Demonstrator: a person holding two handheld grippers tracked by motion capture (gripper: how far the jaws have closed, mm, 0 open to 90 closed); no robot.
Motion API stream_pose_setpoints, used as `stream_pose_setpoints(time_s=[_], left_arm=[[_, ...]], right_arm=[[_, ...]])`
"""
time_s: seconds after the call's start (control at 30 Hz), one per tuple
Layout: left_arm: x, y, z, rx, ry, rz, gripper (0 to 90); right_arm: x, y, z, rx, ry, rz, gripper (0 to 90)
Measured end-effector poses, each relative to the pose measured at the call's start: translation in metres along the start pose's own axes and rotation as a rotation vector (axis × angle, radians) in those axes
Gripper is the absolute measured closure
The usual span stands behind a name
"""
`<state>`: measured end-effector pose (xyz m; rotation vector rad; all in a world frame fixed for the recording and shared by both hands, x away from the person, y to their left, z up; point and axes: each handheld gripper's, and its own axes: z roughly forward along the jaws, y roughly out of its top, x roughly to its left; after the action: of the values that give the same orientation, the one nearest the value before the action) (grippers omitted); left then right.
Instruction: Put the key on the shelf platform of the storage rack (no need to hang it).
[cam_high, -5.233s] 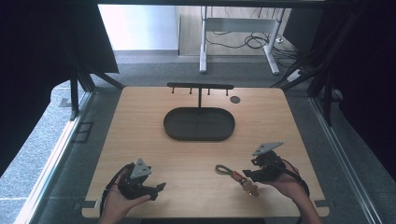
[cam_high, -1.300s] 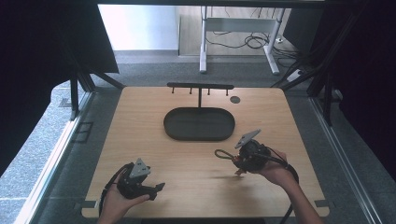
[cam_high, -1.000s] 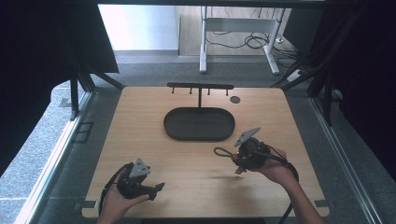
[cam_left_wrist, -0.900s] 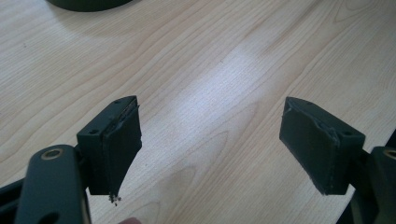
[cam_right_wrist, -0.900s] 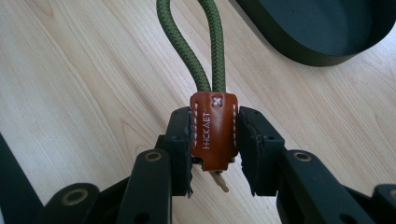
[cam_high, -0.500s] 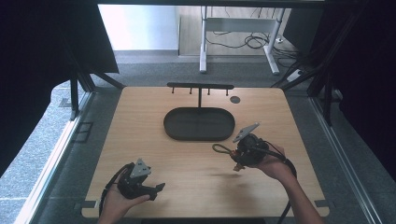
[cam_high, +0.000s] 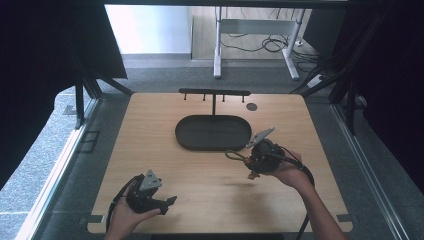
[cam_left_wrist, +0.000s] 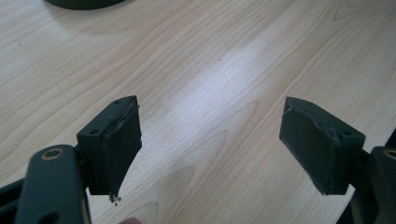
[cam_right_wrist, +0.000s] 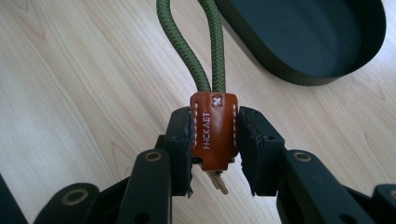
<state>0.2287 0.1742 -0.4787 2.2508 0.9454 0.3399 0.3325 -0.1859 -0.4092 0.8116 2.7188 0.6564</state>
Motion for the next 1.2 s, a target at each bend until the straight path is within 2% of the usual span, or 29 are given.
stream_pose_setpoints(time_s=[0.47,1.2], left_arm=[[-0.001,0.000,0.003,0.010,-0.003,0.004,21.3],[-0.003,0.000,0.009,0.034,-0.001,0.015,21.0]], right_arm=[[0.000,0.015,0.002,-0.016,0.001,-0.016,66.8],[0.006,0.031,0.006,-0.013,0.002,-0.051,66.8]])
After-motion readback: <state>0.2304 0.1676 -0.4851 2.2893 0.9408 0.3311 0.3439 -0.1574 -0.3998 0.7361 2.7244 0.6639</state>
